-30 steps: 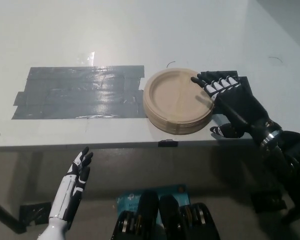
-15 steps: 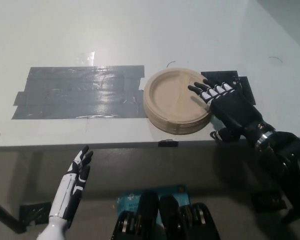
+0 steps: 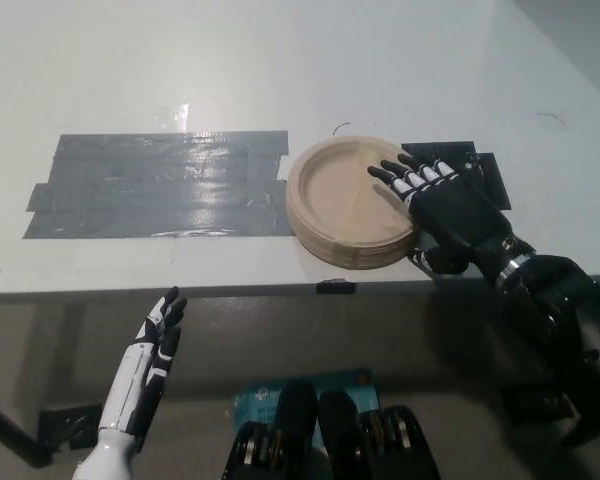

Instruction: A stack of plates is kept in the middle of the desk close to the robot and the robot grabs the stack with its right hand, picks it up and hands it to a person.

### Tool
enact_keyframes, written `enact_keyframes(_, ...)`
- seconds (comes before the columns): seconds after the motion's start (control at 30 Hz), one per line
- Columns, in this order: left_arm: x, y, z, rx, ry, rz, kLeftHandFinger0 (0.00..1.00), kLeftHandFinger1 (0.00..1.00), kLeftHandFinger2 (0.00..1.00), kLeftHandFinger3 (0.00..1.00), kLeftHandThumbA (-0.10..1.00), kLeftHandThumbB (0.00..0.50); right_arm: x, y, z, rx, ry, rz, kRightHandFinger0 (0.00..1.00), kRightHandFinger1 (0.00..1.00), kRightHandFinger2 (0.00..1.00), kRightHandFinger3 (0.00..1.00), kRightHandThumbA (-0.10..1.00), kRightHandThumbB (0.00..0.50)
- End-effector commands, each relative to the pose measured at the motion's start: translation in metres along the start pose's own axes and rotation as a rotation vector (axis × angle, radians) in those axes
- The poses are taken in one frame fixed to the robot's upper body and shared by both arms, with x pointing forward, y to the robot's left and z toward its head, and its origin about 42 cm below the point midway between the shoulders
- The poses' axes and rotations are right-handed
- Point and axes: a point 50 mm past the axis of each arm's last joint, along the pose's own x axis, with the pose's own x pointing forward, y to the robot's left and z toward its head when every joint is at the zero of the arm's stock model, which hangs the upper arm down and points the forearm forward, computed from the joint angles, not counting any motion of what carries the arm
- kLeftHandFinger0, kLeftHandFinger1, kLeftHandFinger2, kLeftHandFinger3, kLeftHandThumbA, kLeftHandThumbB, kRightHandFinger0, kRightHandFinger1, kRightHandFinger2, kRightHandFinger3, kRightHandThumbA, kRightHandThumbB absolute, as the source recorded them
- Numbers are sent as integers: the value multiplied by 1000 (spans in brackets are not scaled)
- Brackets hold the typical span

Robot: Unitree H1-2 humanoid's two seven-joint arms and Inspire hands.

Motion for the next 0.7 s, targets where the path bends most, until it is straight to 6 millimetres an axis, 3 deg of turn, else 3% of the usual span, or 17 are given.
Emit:
enact_keyframes(0.0, 4, 3, 11, 14, -49, 5, 1000, 1000, 1000, 1000, 1000, 0, 16, -19, 5, -48, -29, -62, 1000, 1000, 1000, 1000, 975, 492)
enact_keyframes(0.37, 5, 4, 11, 7, -53, 2, 1000, 1000, 1000, 1000, 1000, 5, 38, -3, 9, -76, -52, -3, 1000, 1000, 1000, 1000, 939, 500)
enact_keyframes(0.47, 7, 5, 12, 9, -57, 7, 1000, 1000, 1000, 1000, 1000, 0, 49, 5, 8, -75, -77, 11, 1000, 1000, 1000, 1000, 867, 500)
enact_keyframes(0.5, 8, 5, 14, 8, -59, 6, 1000, 1000, 1000, 1000, 1000, 0, 53, 9, 8, -79, -82, 21, 1000, 1000, 1000, 1000, 788, 500)
enact_keyframes(0.53, 9, 5, 14, 7, -60, 7, 1000, 1000, 1000, 1000, 1000, 0, 57, 15, 7, -93, -91, 22, 1000, 1000, 1000, 1000, 605, 500)
enact_keyframes(0.57, 10, 4, 14, 4, -62, 8, 1000, 1000, 1000, 1000, 1000, 0, 60, 21, 8, -110, -114, -4, 858, 847, 938, 1000, 389, 493)
enact_keyframes(0.6, 9, 3, 14, 2, -62, 7, 1000, 1000, 1000, 1000, 1000, 0, 61, 29, 10, -167, -128, -28, 386, 389, 447, 825, 138, 344)
enact_keyframes(0.63, 9, 3, 15, 2, -62, 7, 1000, 1000, 1000, 1000, 1000, 0, 62, 43, 12, -291, -144, -73, 77, 83, 241, 622, -52, 343)
enact_keyframes(0.67, 10, 3, 15, 3, -63, 7, 1000, 1000, 1000, 1000, 1000, 0, 62, 45, 12, -312, -146, -86, 15, 17, 164, 522, -90, 346)
